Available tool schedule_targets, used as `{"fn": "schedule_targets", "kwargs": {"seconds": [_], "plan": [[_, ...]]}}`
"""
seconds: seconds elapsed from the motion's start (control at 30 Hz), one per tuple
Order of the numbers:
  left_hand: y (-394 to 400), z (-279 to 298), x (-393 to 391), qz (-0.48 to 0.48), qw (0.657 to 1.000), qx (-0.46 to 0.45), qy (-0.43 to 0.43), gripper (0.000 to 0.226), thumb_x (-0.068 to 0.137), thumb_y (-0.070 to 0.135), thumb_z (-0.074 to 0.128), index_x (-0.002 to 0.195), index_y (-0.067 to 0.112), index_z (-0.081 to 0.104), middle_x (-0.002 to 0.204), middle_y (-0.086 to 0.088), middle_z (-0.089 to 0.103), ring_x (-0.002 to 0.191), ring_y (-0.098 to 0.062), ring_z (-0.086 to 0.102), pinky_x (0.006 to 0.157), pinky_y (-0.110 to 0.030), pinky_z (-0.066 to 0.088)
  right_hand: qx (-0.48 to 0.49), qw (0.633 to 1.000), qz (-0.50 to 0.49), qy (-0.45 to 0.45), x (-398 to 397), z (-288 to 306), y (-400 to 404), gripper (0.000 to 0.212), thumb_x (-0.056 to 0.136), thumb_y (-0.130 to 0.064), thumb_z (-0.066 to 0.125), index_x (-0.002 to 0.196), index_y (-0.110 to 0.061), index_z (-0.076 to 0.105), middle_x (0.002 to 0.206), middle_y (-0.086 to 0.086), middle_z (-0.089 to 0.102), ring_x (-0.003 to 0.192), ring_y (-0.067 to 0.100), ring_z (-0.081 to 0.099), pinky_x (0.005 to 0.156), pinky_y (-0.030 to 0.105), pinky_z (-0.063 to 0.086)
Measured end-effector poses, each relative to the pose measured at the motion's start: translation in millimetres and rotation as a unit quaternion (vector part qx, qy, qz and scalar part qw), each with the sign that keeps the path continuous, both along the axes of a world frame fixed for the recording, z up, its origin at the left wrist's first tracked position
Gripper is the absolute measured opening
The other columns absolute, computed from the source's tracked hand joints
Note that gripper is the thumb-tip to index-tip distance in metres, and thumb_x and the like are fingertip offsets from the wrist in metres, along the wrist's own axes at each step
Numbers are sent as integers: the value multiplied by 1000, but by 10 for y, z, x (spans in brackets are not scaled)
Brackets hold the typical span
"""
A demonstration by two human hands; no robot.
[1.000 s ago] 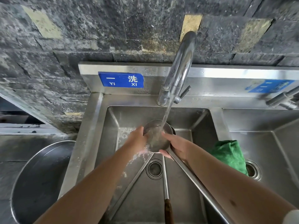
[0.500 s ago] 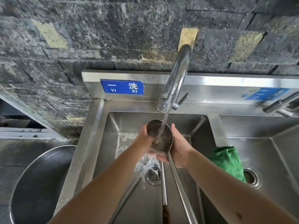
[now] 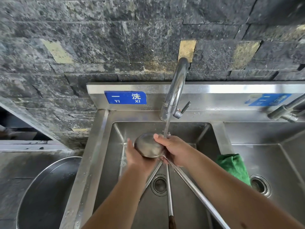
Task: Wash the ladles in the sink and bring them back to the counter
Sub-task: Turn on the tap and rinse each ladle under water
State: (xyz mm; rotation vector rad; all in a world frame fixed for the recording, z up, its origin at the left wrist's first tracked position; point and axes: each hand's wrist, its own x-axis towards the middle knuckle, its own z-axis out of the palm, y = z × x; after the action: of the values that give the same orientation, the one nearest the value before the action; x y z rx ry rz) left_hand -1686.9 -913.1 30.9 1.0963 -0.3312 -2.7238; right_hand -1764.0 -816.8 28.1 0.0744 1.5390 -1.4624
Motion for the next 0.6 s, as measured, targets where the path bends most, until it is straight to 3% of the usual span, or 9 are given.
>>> {"fn": "schedule_targets", "kwargs": {"seconds": [0.03, 0.1, 0.17, 0.23, 0.33, 0.4, 0.43, 0.5, 0.6], "plan": [[16, -21, 17, -8, 999, -51, -18, 56, 91, 45, 54, 122, -1, 61, 108, -28, 70, 104, -42, 66, 88, -50, 53, -6, 1000, -18, 13, -14, 3, 1, 41, 79, -42, 75, 91, -6, 62, 57, 10, 56, 36, 18, 50, 35, 21, 39], [46, -149, 12, -37, 973, -209, -89, 50, 87, 33, 68, 128, 8, 57, 112, -21, 70, 102, -38, 69, 78, -43, 59, -5, 998, -53, 35, -46, 31, 26, 44, 83, -37, 74, 94, 5, 64, 65, 14, 64, 45, 21, 61, 42, 26, 48], [84, -198, 5, -85, 904, -384, -169, 56, 79, 45, 72, 125, 17, 56, 113, -12, 70, 100, -31, 70, 75, -40, 60, -7, 998, -60, 33, -61, 65, 77, 44, 90, -32, 68, 97, 11, 63, 71, 17, 66, 52, 22, 65, 46, 27, 52], [121, -136, -18, -154, 806, -531, -211, 82, 63, 71, 63, 129, 23, 55, 119, -3, 68, 107, -24, 66, 91, -44, 56, -36, 998, -50, 16, -47, 111, 133, 33, 96, -24, 60, 93, 8, 61, 68, 16, 65, 51, 21, 65, 45, 26, 51], [114, -141, -83, -253, 712, -616, -224, 100, 60, 84, 51, 140, 25, 45, 131, 0, 60, 119, -23, 58, 101, -45, 49, -90, 994, -67, -3, -45, 151, 211, 22, 100, -9, 50, 99, 10, 62, 71, 16, 68, 56, 23, 68, 47, 28, 53], [130, -123, -93, -291, 669, -646, -225, 89, 72, 77, 52, 144, 26, 41, 134, 1, 55, 122, -24, 54, 102, -42, 46, -126, 990, -58, 1, -61, 144, 243, 27, 99, -3, 47, 114, 18, 55, 80, 21, 65, 62, 27, 67, 51, 31, 55], [151, -77, -83, -283, 676, -643, -220, 78, 79, 71, 53, 142, 26, 43, 132, 1, 57, 119, -23, 56, 100, -40, 47, -143, 989, -43, 2, -63, 149, 263, 29, 100, -3, 46, 118, 19, 52, 82, 22, 64, 63, 27, 66, 52, 31, 55], [159, -78, -89, -238, 724, -608, -224, 60, 83, 67, 51, 128, 27, 56, 118, -1, 68, 105, -24, 64, 94, -41, 52, -198, 980, -5, -6, -40, 195, 311, 26, 100, -1, 42, 116, 15, 55, 79, 20, 66, 62, 26, 67, 53, 29, 54], [72, -109, -153, -158, 868, -391, -261, 48, 80, 63, 56, 96, 20, 69, 90, -9, 74, 82, -32, 73, 74, -56, 59, -278, 960, 26, -17, 11, 218, 359, 26, 96, 1, 45, 118, 9, 56, 90, 22, 69, 74, 30, 71, 66, 34, 57]]}}
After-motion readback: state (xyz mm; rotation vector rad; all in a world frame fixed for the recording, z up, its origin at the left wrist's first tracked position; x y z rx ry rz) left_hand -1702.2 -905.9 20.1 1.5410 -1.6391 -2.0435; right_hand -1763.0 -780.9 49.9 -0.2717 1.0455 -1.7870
